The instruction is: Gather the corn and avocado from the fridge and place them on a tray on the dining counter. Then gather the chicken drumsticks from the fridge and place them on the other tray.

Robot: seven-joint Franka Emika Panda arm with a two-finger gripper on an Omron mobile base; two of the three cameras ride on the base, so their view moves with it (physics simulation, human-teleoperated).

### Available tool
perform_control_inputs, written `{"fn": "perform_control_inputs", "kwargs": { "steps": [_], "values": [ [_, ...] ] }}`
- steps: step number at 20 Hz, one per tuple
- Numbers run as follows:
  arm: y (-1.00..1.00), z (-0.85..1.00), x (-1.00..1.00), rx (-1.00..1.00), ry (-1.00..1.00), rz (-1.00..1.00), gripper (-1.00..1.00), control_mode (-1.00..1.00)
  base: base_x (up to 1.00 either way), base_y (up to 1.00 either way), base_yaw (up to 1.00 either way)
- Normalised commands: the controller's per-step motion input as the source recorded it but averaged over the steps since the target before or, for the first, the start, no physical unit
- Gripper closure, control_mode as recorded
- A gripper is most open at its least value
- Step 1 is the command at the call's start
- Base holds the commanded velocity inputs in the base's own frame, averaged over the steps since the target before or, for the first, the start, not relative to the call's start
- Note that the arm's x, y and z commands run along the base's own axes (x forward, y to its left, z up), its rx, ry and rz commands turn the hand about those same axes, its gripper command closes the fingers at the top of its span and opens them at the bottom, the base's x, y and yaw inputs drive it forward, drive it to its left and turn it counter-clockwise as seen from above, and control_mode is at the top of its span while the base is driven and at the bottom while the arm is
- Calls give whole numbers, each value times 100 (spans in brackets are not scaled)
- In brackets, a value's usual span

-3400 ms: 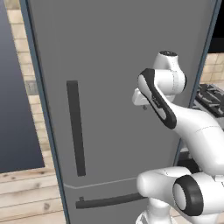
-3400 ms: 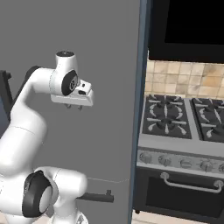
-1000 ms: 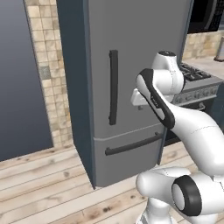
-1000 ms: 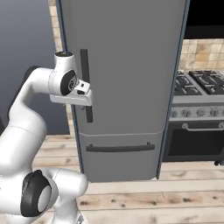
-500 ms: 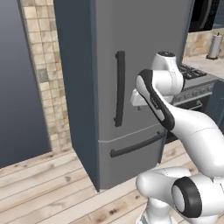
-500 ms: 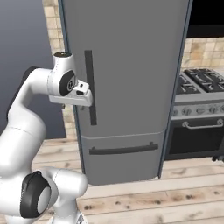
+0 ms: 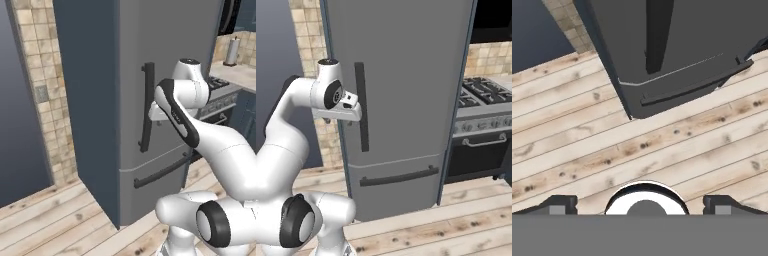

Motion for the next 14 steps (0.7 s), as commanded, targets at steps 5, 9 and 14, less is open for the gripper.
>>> {"fn": "perform_control_inputs", "kwargs": {
  "steps": [5, 9, 14],
  "values": [
    [0, 0, 0, 0, 0, 0, -100, 100, 21, 47, -26],
    [0, 0, 0, 0, 0, 0, -100, 100, 20, 39, -25],
    [0, 0, 0, 0, 0, 0, -100, 100, 20, 35, -21]
  ]
}}
